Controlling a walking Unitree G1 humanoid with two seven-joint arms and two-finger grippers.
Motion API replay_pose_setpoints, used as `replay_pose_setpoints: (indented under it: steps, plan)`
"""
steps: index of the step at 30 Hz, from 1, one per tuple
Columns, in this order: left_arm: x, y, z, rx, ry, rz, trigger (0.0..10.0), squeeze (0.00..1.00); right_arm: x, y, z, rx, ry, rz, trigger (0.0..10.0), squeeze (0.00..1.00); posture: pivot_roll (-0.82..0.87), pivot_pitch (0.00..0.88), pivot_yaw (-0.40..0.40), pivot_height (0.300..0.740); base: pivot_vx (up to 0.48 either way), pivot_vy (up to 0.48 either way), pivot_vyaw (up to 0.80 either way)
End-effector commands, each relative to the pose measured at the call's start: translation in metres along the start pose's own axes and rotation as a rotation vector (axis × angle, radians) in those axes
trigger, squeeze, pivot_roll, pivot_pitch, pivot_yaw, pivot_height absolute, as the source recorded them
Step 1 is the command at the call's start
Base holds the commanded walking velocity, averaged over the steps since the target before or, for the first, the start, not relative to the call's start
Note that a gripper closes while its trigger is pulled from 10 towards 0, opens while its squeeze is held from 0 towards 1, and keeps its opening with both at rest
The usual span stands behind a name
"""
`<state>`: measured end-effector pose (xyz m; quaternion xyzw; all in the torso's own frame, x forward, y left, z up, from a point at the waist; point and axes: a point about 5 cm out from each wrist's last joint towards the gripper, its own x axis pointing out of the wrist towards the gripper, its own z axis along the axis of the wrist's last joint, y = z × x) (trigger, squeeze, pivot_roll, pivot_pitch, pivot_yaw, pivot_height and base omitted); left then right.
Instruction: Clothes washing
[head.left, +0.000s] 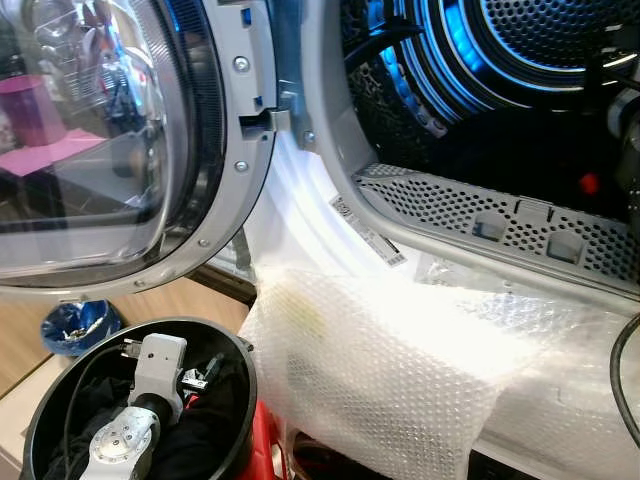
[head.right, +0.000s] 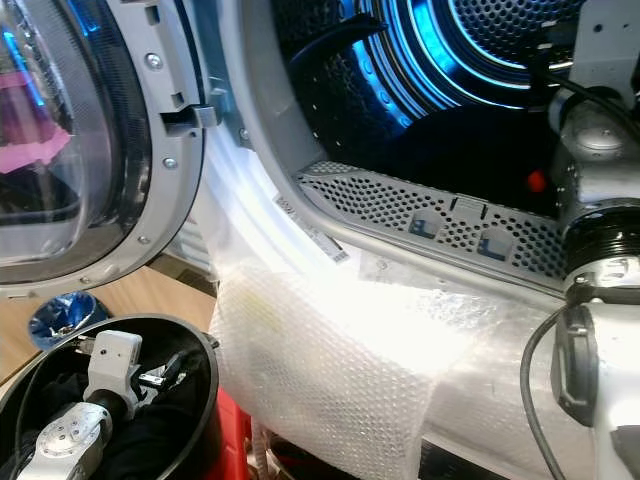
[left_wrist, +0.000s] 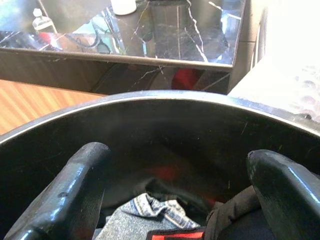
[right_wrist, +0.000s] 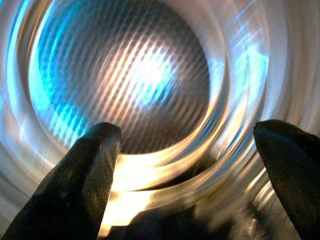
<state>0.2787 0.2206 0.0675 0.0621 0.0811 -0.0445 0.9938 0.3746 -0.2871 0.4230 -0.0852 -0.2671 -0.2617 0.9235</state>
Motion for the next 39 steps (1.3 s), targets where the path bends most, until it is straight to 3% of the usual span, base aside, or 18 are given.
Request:
replay_pose_setpoints:
  steps: [1,7,8,9,13,15,18,20,22,23,25,28,30,32,33,34,36,39]
  plan:
    - [-0.001,0.0,-0.001,0.012,0.012,-0.005,10.0,0.0,0.003,-0.007,0.032,0.046,-0.14,-0.038,10.0,1.0,0.18,0.054,0.042,0.74,0.0,0.0,0.0]
    - [-0.001,-0.001,-0.001,0.01,0.014,-0.012,10.0,0.0,-0.005,0.009,0.024,0.11,-0.12,0.081,10.0,0.98,0.18,0.053,0.043,0.74,0.0,0.0,0.0]
    - [-0.001,-0.002,-0.001,0.011,0.015,-0.013,10.0,0.0,-0.007,0.013,0.023,0.131,-0.115,0.112,10.0,0.05,0.18,0.053,0.043,0.74,0.0,0.0,0.0]
    - [-0.002,-0.002,-0.001,0.01,0.015,-0.014,10.0,0.0,-0.015,0.022,0.02,0.238,-0.078,0.171,10.0,0.0,0.18,0.053,0.043,0.74,0.0,0.0,0.0]
    - [-0.002,-0.003,-0.002,0.008,0.018,-0.017,10.0,0.0,-0.035,0.033,0.03,0.304,-0.063,0.277,10.0,0.0,0.17,0.062,0.042,0.74,0.0,0.0,0.0]
    - [-0.002,-0.004,-0.003,0.006,0.024,-0.018,10.0,0.0,-0.053,0.032,0.047,0.454,-0.051,0.305,10.0,0.0,0.15,0.068,0.044,0.74,0.0,0.0,0.0]
    - [-0.002,-0.004,-0.004,0.006,0.026,-0.02,10.0,0.0,-0.066,0.032,0.06,0.533,-0.039,0.356,10.0,0.0,0.14,0.07,0.041,0.74,0.0,0.0,0.0]
    - [-0.001,-0.004,-0.004,0.004,0.028,-0.019,10.0,0.0,-0.085,0.036,0.072,0.602,-0.021,0.442,10.0,0.0,0.14,0.071,0.039,0.74,0.0,0.0,0.0]
    - [-0.001,-0.004,-0.004,0.003,0.028,-0.017,10.0,0.0,-0.106,0.04,0.074,0.57,-0.006,0.517,10.0,0.0,0.13,0.071,0.036,0.74,0.0,0.0,0.0]
    - [-0.001,-0.004,-0.005,0.002,0.029,-0.014,10.0,0.0,-0.122,0.039,0.074,0.604,-0.006,0.558,10.0,0.0,0.13,0.071,0.035,0.74,0.0,0.0,0.0]
    - [0.0,-0.004,-0.005,0.0,0.031,-0.013,10.0,0.0,-0.134,0.036,0.075,0.63,-0.023,0.585,10.0,0.0,0.13,0.071,0.035,0.74,0.0,0.0,0.0]
    - [0.001,-0.004,-0.005,0.007,0.031,-0.017,10.0,0.0,-0.16,0.036,0.079,0.64,-0.08,0.753,10.0,0.0,0.13,0.07,0.033,0.74,0.0,0.0,0.0]
    - [0.001,-0.004,-0.004,0.005,0.03,-0.016,10.0,0.0,-0.19,0.035,0.084,0.738,-0.146,0.887,10.0,0.0,0.13,0.073,0.033,0.74,0.0,0.0,0.0]
    - [0.001,-0.004,-0.004,0.005,0.029,-0.016,10.0,0.0,-0.204,0.035,0.086,0.762,-0.172,0.959,10.0,0.0,0.13,0.073,0.033,0.74,0.0,0.0,0.0]
    - [0.002,-0.004,-0.004,0.008,0.028,-0.02,10.0,0.0,-0.225,0.037,0.088,0.754,-0.191,1.077,10.0,0.0,0.13,0.075,0.034,0.74,0.0,0.0,0.0]
    - [0.002,-0.004,-0.004,0.008,0.028,-0.02,10.0,0.0,-0.225,0.037,0.088,0.754,-0.191,1.077,10.0,0.0,0.13,0.075,0.034,0.74,0.0,0.0,0.0]
    - [0.002,-0.004,-0.004,0.011,0.028,-0.027,10.0,0.0,-0.25,0.04,0.082,0.764,-0.161,1.197,10.0,0.0,0.12,0.074,0.035,0.74,0.0,0.0,0.0]
    - [0.003,-0.005,-0.003,0.013,0.025,-0.034,10.0,0.0,-0.267,0.041,0.07,0.81,-0.092,1.273,10.0,0.0,0.13,0.075,0.032,0.74,0.0,0.0,0.0]
